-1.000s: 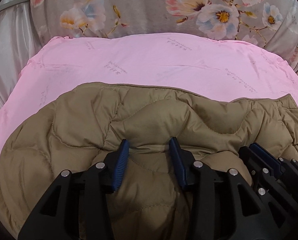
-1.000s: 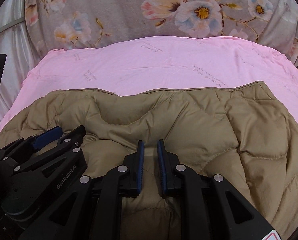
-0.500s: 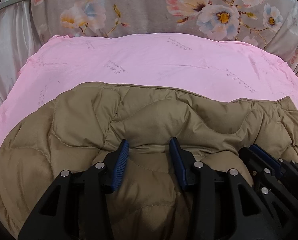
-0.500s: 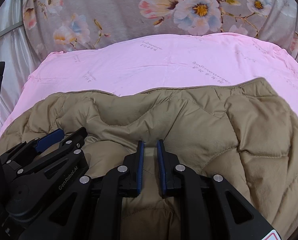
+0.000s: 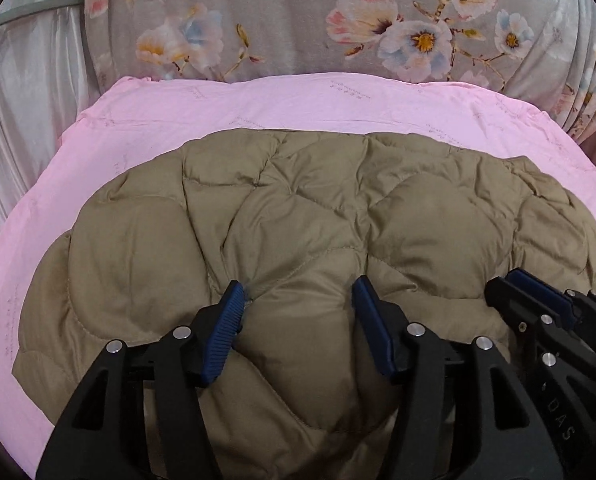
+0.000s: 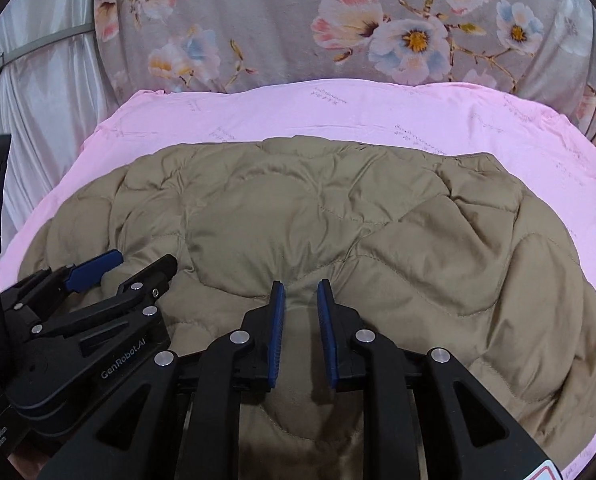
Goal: Fold large clothes
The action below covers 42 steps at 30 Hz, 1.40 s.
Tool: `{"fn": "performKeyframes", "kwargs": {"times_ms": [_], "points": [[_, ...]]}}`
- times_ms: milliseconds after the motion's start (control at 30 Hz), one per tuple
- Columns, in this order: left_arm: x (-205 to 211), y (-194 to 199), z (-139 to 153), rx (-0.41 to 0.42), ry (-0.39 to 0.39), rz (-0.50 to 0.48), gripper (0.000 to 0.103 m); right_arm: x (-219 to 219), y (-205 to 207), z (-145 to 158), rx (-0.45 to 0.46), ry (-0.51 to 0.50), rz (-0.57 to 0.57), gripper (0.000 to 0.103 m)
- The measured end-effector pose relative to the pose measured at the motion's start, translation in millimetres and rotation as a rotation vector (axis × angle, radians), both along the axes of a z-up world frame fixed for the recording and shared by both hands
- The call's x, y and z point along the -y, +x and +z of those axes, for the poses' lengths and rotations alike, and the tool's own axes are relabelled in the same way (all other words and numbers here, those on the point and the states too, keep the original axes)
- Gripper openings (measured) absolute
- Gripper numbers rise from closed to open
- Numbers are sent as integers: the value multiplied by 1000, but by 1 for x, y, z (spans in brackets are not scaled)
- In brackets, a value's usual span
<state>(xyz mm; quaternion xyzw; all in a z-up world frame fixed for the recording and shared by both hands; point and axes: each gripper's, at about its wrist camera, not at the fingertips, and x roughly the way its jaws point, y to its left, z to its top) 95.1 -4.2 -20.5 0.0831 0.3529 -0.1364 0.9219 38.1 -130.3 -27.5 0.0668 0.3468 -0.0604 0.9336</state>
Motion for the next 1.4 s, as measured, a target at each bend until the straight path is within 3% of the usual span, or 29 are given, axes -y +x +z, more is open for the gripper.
{"fn": "performKeyframes", "kwargs": {"times_ms": [367, 733, 933, 1000, 1100, 1267, 1400], "points": [[9, 3, -9, -1, 49, 12, 56, -3, 7, -11, -29, -16, -11, 19], [11, 3, -10, -3, 51, 13, 56, -3, 8, -13, -28, -18, -11, 19], [-23, -8, 15, -75, -87, 27, 57, -2, -10, 12, -20, 85, 4, 20], [-50, -19, 31, -81, -148, 57, 71, -10, -19, 23, -13, 105, 29, 20], [-97, -32, 43, -85, -206, 137, 79, -24, -23, 24, -42, 115, 69, 20], [-163, -25, 22, -206, -288, 281, 79, -31, -16, 9, -92, 158, 73, 20], [-188, -13, -2, -324, -442, 307, 79, -28, -11, 1, -110, 192, 70, 20]]}}
